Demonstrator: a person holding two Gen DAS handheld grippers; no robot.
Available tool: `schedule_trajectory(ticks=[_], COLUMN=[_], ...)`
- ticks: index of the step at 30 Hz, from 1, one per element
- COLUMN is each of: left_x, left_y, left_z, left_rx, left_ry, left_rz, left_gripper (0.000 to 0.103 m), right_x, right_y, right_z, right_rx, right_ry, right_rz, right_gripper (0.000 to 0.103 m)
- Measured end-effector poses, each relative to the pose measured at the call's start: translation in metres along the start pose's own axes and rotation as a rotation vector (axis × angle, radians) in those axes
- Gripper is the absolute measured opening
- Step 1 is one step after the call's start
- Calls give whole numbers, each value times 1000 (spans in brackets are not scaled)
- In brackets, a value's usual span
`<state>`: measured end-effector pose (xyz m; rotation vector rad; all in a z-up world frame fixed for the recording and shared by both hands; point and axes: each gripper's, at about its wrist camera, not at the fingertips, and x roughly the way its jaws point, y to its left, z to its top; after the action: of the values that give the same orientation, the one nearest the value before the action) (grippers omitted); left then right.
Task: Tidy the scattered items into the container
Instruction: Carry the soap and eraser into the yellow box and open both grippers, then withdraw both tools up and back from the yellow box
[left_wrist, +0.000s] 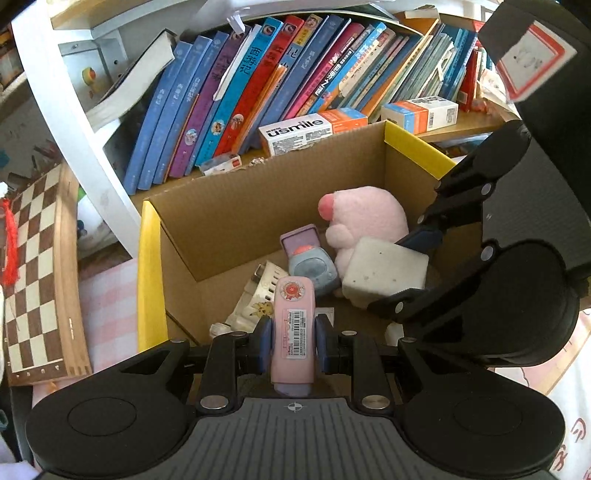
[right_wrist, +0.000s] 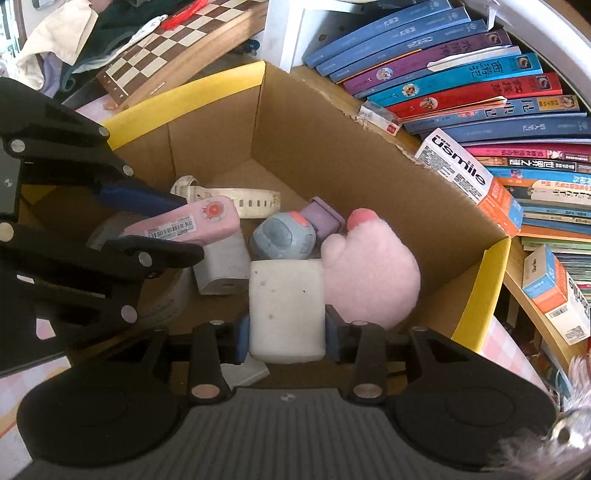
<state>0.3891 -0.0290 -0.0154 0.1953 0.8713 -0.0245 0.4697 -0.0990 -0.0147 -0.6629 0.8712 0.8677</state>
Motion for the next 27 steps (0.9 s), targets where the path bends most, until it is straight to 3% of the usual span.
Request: schedule_trajectory(ticks=[4, 12, 15, 19, 27], left_x=[-4, -29, -46, -70, -110], left_y=[-3, 6, 11, 18, 16], left_z=[0, 0, -1, -5, -19], left_rx=[20, -28, -61, -131, -142], left_ry=[-12, -77, -124, -186, -258], left_rz=[42, 56, 78, 87, 121], left_gripper=[27, 37, 51, 70, 80], right_x=[-7, -39, -51, -68, -112], right_y=[-2, -7, -9, -12, -8], right_z=[-1, -6, -8, -11, -27], right_rx=[19, 92, 119, 155, 183], right_ry=[-31, -135, -174, -226, -364], right_rz=[6, -2, -5, -9, -53], right_gripper=[44, 57, 60, 74, 78])
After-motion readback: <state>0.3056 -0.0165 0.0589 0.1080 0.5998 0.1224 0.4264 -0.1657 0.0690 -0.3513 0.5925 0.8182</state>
